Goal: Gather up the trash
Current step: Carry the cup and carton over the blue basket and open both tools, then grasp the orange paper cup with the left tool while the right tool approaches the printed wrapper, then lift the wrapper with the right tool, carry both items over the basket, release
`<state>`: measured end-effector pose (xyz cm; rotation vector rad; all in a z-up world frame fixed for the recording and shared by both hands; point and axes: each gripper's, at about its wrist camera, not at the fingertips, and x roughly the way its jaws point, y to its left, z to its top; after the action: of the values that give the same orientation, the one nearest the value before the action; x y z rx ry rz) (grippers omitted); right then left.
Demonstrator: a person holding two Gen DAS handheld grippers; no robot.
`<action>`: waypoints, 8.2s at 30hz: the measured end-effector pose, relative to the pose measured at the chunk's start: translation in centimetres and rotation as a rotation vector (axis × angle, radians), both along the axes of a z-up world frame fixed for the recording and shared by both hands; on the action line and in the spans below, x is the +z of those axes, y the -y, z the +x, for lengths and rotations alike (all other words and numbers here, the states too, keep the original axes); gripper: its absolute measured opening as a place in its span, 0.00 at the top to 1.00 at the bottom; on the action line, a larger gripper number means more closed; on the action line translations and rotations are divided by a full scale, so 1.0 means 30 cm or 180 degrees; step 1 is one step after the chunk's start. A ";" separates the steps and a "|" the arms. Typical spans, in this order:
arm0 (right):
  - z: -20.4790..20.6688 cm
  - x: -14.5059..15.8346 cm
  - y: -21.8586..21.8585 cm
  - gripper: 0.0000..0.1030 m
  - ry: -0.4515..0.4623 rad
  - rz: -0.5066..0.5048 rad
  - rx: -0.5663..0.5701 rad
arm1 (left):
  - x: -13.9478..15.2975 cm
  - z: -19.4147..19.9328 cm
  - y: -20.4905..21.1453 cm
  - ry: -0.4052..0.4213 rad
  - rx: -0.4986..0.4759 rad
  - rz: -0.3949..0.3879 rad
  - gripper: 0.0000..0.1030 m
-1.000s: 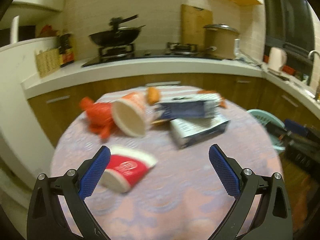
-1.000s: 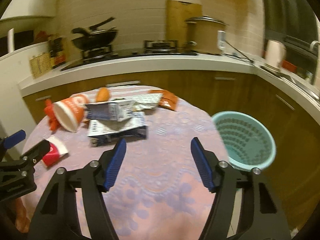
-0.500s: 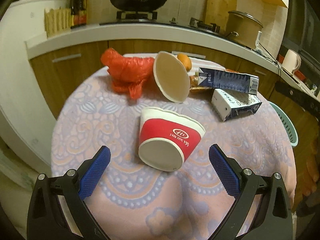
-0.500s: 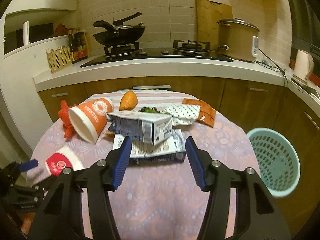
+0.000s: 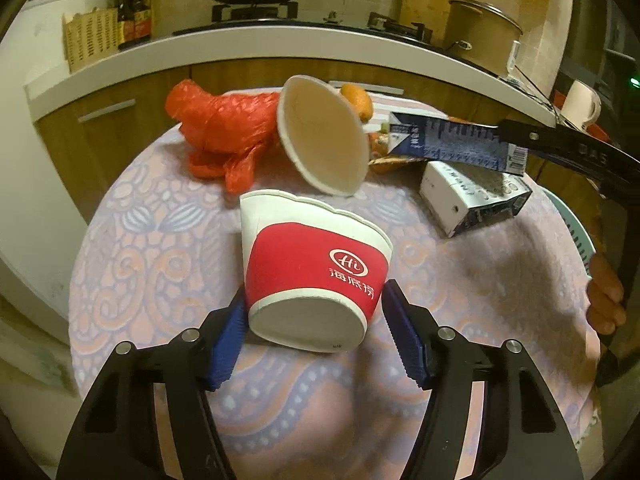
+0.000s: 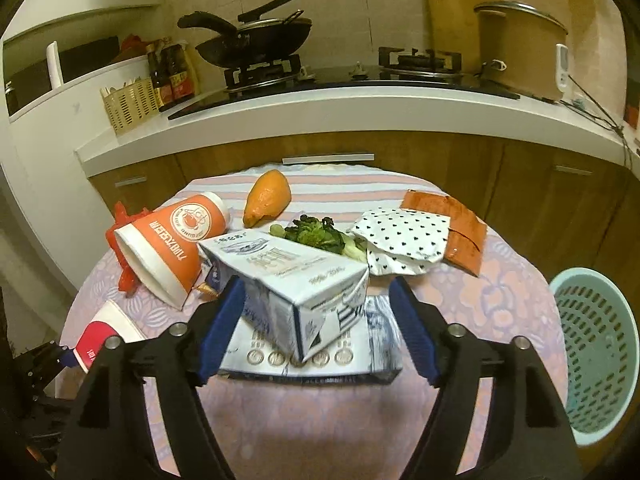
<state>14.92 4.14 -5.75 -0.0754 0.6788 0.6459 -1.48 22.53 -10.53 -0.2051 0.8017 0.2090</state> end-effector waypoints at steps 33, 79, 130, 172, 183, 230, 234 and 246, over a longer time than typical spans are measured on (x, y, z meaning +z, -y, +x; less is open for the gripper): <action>-0.147 0.123 0.147 0.46 0.0436 0.0077 0.0044 | 0.228 0.049 0.093 0.0562 -0.0094 -0.0045 0.39; 0.348 -0.415 1.164 0.45 -0.1175 -0.0261 -0.2119 | -0.091 0.961 1.134 -0.0449 -0.1946 -0.0470 0.24; 0.018 -0.054 0.206 0.60 -0.0248 -0.0038 -0.0297 | 0.228 0.398 -0.139 0.0312 0.0299 0.0177 0.21; -0.118 -0.096 -0.031 0.18 -0.0395 -0.0378 0.1124 | 0.093 0.430 -0.088 0.0043 0.0014 -0.0011 0.46; -0.110 -0.161 -0.139 0.24 -0.0408 -0.0543 0.1362 | 0.130 0.394 -0.092 0.0189 -0.0018 -0.0106 0.57; 0.194 -0.078 0.919 0.53 -0.0144 -0.0131 -0.1085 | 0.182 0.806 0.917 0.0292 -0.1629 -0.0505 0.57; 0.251 -0.161 0.979 0.53 -0.0368 -0.0137 -0.1267 | 0.118 0.866 1.010 0.0150 -0.1754 -0.0481 0.57; 0.338 -0.389 1.082 0.53 -0.1056 -0.0200 -0.1649 | -0.062 0.992 1.180 -0.0351 -0.2076 -0.0664 0.55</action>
<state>25.07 -28.32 -17.41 0.1504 0.9939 0.1358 28.28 -12.86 -12.39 -0.1196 0.9602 -0.4833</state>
